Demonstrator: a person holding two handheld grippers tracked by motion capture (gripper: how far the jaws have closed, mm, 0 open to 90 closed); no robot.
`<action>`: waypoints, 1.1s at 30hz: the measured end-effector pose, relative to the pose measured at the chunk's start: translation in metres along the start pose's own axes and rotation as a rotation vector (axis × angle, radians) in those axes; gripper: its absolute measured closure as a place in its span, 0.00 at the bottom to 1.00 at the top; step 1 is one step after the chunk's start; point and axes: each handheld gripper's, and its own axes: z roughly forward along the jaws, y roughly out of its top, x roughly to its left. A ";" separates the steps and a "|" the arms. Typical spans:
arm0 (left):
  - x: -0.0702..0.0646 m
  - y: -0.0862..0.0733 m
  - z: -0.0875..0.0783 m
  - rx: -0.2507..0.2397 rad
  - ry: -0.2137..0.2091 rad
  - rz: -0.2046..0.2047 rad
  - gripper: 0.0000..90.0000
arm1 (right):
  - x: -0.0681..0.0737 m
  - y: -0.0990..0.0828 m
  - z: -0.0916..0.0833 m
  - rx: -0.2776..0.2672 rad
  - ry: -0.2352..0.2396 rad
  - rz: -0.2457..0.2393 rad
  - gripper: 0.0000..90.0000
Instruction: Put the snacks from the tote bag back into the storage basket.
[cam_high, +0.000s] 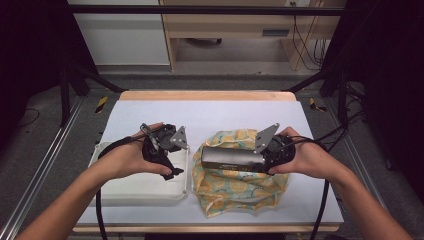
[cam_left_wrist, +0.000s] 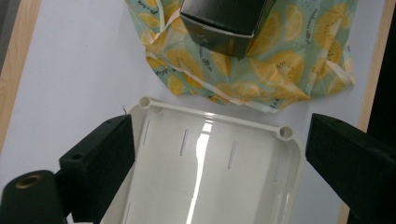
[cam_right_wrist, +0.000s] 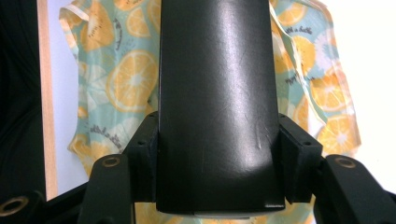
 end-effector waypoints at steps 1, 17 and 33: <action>-0.001 0.001 0.000 0.006 0.002 0.009 0.09 | 0.001 0.002 0.001 -0.003 0.005 0.004 0.48; -0.002 0.025 0.012 0.105 -0.048 0.089 0.09 | 0.005 0.028 0.008 0.002 0.038 -0.032 0.48; -0.009 0.042 0.030 0.178 -0.101 0.157 0.17 | 0.013 0.045 0.011 -0.011 0.066 -0.071 0.48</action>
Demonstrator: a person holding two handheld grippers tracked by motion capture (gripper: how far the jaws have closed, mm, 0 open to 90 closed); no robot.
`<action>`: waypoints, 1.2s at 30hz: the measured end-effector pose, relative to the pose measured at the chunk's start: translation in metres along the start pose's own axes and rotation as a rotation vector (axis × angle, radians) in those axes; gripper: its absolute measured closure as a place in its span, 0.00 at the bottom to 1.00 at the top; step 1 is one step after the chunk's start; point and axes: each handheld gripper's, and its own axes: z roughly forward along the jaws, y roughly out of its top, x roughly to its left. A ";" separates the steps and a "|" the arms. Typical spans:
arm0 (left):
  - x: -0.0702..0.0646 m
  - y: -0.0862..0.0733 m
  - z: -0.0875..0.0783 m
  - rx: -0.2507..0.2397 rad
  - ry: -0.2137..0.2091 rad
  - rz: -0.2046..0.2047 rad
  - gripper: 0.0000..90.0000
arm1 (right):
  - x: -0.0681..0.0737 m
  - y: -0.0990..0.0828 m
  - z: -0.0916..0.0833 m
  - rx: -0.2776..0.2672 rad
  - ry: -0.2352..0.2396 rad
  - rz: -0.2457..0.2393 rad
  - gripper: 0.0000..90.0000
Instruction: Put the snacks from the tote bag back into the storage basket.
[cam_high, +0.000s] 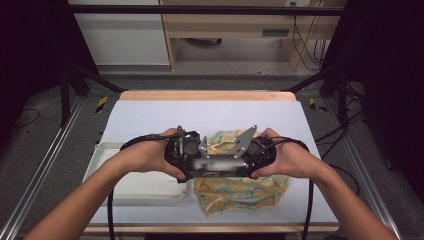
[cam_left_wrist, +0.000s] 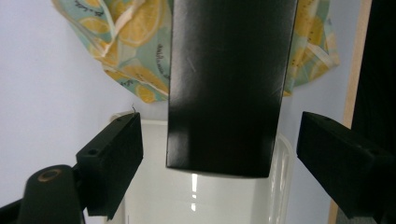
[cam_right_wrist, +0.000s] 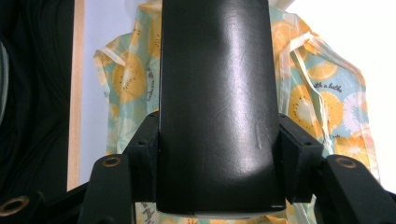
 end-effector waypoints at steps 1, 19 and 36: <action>0.000 0.002 0.002 0.009 -0.011 0.013 0.18 | 0.000 0.001 0.000 0.001 0.001 -0.008 0.48; -0.001 0.009 0.015 0.050 -0.053 0.045 0.35 | 0.004 0.005 0.001 -0.007 0.017 -0.020 0.48; -0.001 0.012 0.016 0.082 -0.055 0.049 0.46 | 0.003 0.007 0.001 -0.009 0.020 -0.021 0.48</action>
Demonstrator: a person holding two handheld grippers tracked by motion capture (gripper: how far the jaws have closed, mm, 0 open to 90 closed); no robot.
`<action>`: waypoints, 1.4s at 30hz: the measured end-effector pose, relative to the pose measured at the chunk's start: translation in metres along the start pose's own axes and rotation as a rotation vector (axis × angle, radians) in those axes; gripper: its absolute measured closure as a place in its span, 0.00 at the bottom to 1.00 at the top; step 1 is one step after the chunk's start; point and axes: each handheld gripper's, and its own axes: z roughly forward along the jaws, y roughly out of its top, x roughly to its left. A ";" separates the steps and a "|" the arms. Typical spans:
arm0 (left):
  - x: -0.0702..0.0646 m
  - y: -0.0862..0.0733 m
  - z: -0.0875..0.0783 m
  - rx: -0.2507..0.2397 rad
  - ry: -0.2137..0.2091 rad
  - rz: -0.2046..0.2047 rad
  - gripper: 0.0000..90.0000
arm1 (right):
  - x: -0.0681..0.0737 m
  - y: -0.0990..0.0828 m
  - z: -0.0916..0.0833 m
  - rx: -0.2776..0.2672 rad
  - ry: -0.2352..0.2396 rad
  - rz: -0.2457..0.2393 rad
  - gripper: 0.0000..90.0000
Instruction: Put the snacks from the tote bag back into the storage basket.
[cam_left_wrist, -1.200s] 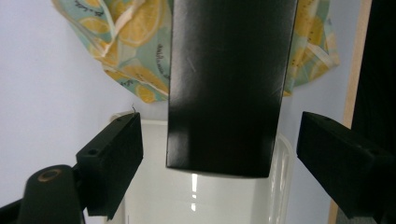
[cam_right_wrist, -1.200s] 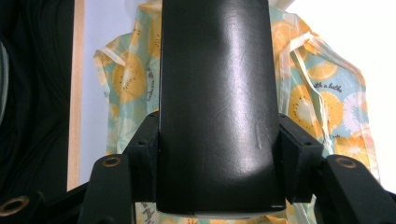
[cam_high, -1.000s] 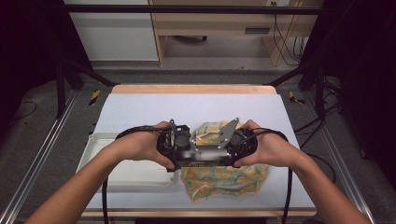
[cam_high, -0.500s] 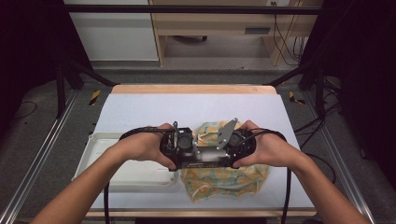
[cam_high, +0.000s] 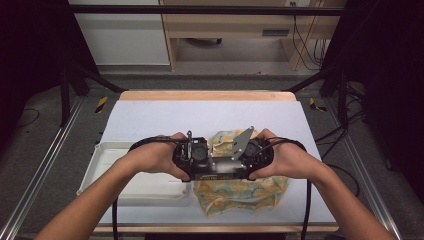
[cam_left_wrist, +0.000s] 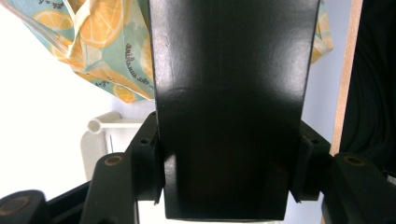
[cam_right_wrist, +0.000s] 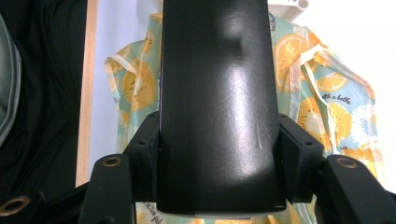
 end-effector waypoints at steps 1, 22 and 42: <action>0.000 0.000 0.000 -0.001 0.008 -0.003 0.47 | 0.000 0.000 0.000 0.000 -0.001 0.003 0.48; 0.001 -0.004 -0.002 0.005 0.029 0.004 0.48 | 0.000 -0.006 -0.009 -0.027 -0.069 0.055 0.14; 0.007 -0.035 -0.022 -0.006 0.050 -0.044 0.48 | 0.029 -0.108 -0.032 -0.298 -0.307 0.423 0.08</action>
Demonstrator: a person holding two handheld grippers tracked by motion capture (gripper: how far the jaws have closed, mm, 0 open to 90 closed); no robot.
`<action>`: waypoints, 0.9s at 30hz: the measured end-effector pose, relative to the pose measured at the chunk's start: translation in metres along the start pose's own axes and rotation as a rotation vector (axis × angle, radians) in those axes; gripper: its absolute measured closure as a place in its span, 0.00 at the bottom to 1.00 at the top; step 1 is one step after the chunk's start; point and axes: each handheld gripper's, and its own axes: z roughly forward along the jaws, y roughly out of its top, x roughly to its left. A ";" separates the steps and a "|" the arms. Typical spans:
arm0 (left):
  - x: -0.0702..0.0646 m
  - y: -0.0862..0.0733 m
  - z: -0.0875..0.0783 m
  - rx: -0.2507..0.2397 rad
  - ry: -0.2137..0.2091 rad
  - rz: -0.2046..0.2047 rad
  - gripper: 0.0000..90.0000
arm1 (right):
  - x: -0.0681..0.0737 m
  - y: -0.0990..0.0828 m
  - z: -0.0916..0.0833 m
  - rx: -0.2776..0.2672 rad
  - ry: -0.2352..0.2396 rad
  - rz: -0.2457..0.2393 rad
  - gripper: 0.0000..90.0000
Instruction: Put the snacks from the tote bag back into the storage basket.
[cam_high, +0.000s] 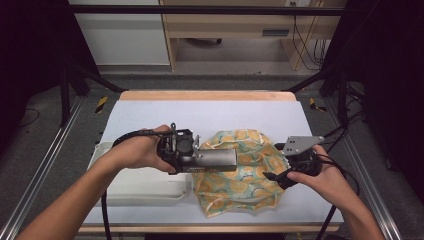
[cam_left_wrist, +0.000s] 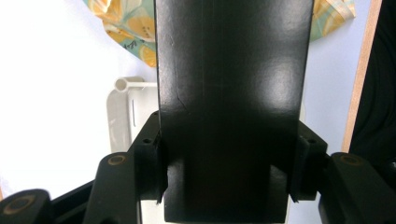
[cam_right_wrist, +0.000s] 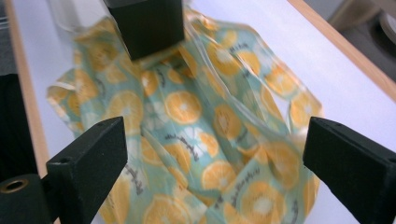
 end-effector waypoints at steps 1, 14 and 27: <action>0.000 -0.001 -0.001 -0.001 0.001 -0.002 0.48 | -0.001 -0.005 0.001 0.000 -0.023 0.025 0.09; 0.004 -0.028 -0.016 -0.001 0.032 -0.024 0.48 | 0.006 -0.067 0.011 -0.130 -0.321 0.359 0.11; 0.013 -0.060 -0.027 -0.001 0.063 -0.057 0.48 | 0.012 -0.107 0.009 -0.162 -0.486 0.444 0.11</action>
